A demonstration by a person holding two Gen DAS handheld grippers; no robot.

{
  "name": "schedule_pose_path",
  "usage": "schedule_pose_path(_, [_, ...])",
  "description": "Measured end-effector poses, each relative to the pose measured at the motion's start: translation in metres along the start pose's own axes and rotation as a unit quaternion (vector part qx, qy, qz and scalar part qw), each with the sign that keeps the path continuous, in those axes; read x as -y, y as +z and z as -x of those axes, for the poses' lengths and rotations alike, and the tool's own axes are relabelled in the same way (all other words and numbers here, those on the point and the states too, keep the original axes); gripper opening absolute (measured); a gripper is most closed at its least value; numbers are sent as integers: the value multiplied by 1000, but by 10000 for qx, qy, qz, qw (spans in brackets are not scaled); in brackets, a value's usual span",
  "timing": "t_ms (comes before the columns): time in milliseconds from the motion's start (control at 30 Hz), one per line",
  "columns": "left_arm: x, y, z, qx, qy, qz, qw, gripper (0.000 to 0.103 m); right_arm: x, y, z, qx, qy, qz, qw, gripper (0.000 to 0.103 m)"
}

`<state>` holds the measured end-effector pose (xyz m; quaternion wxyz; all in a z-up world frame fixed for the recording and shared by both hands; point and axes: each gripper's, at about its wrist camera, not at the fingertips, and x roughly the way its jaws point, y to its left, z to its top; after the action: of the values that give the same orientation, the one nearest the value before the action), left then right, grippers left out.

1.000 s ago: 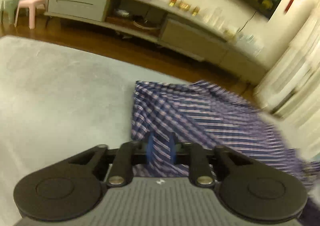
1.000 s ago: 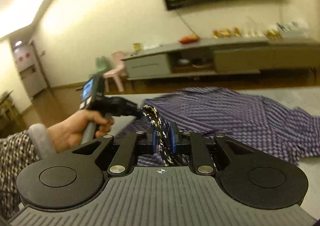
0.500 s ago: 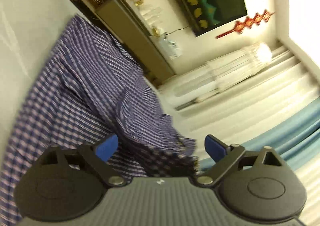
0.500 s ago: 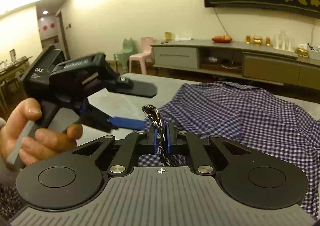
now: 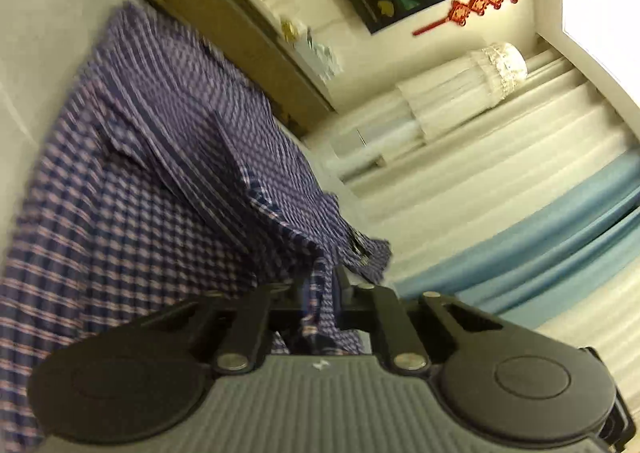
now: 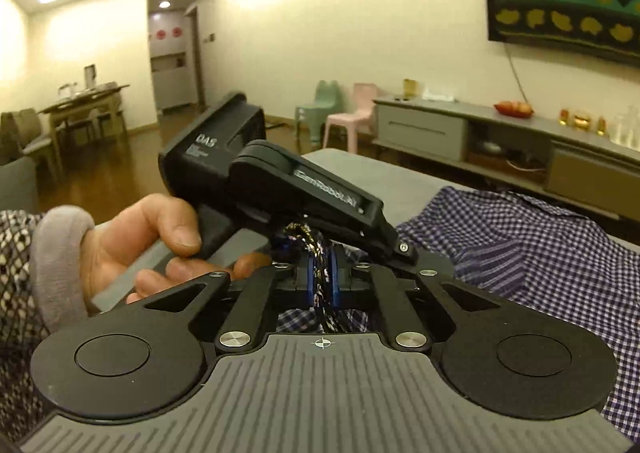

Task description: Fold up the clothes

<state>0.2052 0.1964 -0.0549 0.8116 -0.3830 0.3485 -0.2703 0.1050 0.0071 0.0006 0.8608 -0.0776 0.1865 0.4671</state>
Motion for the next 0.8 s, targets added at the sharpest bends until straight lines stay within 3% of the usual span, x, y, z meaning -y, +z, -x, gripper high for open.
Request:
schedule_pose_path(133, [21,-12,47,638,637,-433,9950,4,-14,0,1,19,381,175,9991,3])
schedule_pose_path(200, [24,-26,68,912,944,-390,9906,3,-24,-4,-3,-140,537,295,9980,3])
schedule_pose_path(333, [18,-61,82,1012,1587,-71,9821,3,-47,-20,-19,-773,781,580,9922,3])
schedule_pose_path(433, [17,-79,86,997,1867,52,9773,2,-61,-37,-33,-1376,953,753,9830,3])
schedule_pose_path(533, [24,-93,96,1106,2114,0,9711,2,-66,-46,-36,-1687,1191,821,9750,6])
schedule_pose_path(600, [30,-99,101,1149,2200,-25,9687,2,-67,-49,-34,-1847,1382,830,9695,21])
schedule_pose_path(667, [30,-106,102,1127,2437,-38,9633,1,-60,-50,-30,-1983,1567,736,9647,30])
schedule_pose_path(800, [35,-114,105,1138,2671,23,9569,1,-44,-50,-22,-2188,1707,590,9589,38])
